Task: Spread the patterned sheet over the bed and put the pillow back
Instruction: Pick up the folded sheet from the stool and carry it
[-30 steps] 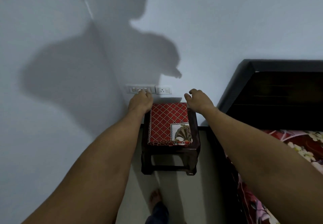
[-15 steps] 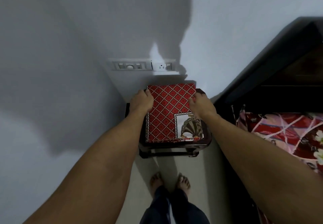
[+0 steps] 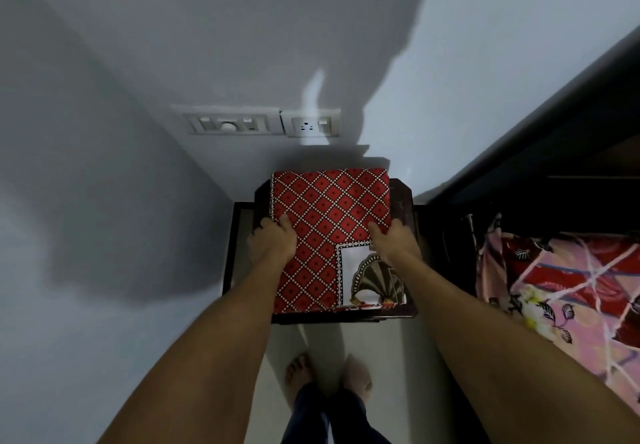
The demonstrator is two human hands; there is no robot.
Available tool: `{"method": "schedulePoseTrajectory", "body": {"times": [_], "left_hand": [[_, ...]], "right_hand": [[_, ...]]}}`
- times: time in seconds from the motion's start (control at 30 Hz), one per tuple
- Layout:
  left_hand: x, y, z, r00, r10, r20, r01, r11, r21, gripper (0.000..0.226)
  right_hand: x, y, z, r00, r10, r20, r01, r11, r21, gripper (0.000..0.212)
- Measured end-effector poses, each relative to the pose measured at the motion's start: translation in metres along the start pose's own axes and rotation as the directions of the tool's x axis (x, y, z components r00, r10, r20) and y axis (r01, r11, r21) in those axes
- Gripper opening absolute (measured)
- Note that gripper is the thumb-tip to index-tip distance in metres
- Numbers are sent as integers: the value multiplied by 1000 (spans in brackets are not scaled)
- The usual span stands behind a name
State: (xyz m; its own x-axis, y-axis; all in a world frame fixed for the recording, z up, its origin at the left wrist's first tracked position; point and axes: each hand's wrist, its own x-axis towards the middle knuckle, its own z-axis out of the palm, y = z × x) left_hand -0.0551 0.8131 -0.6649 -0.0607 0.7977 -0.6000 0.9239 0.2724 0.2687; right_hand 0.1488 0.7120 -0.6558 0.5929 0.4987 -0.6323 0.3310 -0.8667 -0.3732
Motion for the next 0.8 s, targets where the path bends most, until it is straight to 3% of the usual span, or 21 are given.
{"method": "schedulePoseTrajectory", "body": {"times": [0.23,0.37,0.47,0.67,0.8], "left_hand": [[7,1,2,997,-38,61,45,990,-130,84],[7,-2,2,999,-29,44,36,983,-179,84],[4,-3,2,1000,-18,14,20,976,-219,83],[-13,0,-3,999,29,21,-24,974,-224,83],[-32,22,-15,997,80,13,-76,979,-189,81]], "right_hand": [[13,4,2,992,83,94,-109,942,317,92],[15,7,5,984,72,164,-133,906,402,75],[10,8,8,989,47,140,-103,900,424,64],[-3,18,1,990,23,139,-85,883,462,60],[-22,24,-18,998,29,61,-55,869,492,59]]}}
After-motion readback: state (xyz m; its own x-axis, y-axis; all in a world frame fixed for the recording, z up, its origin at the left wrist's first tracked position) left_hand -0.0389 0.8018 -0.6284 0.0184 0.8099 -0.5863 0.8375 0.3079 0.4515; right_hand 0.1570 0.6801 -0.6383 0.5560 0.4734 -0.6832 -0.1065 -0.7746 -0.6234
